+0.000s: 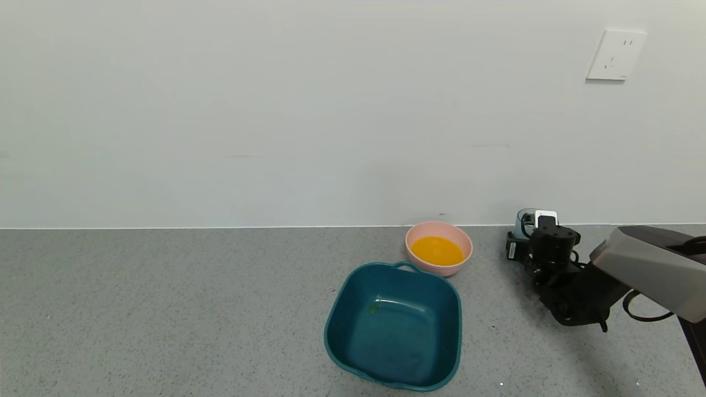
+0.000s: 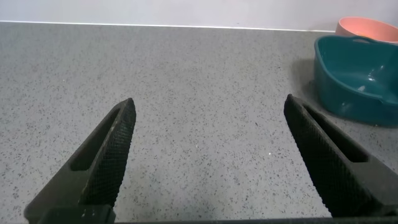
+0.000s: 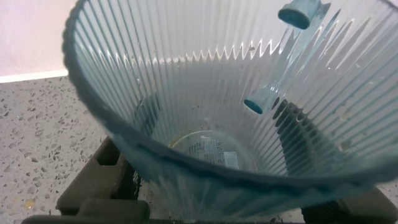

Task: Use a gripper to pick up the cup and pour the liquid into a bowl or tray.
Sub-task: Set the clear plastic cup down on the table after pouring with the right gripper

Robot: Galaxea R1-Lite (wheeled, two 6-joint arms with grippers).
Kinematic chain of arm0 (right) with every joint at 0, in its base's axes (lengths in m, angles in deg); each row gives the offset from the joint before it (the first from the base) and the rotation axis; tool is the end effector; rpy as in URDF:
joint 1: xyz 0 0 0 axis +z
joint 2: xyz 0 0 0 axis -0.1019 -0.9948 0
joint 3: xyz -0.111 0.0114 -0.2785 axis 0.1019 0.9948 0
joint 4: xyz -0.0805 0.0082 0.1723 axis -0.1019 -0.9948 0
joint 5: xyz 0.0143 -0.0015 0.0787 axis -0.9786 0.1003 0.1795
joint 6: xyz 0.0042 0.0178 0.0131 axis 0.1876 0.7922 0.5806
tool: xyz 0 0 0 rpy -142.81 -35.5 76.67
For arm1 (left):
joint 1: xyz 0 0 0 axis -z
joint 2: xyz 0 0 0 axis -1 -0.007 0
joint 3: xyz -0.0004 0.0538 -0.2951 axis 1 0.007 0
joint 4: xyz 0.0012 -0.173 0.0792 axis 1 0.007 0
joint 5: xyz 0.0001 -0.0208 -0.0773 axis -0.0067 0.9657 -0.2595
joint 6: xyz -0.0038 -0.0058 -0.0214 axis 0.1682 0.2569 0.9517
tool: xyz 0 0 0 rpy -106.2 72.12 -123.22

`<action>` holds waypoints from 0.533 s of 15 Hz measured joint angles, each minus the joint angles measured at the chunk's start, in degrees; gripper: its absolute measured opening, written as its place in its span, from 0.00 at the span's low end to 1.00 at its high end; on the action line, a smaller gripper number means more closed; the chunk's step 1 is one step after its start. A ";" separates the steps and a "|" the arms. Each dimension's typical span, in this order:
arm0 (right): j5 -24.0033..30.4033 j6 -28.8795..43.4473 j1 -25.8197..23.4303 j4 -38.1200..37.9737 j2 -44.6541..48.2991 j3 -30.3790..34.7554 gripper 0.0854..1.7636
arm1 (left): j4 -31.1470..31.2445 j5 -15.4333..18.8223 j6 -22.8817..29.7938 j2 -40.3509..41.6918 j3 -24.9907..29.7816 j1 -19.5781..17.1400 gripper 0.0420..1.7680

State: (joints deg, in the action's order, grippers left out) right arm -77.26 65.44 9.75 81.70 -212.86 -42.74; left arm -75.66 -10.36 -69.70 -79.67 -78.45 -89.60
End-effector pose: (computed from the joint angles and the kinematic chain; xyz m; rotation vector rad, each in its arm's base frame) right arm 0.4531 0.0218 0.0022 -0.0382 0.1496 -0.3400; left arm -0.0228 0.0001 0.0746 -0.0728 0.0087 0.0104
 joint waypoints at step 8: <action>-1.56 0.04 0.26 0.00 -0.33 0.11 0.76 | 0.00 -0.02 0.00 0.00 0.00 0.00 0.97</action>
State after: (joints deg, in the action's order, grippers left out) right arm -78.82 65.47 10.01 81.70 -213.19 -42.63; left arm -75.66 -10.39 -69.70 -79.67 -78.45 -89.60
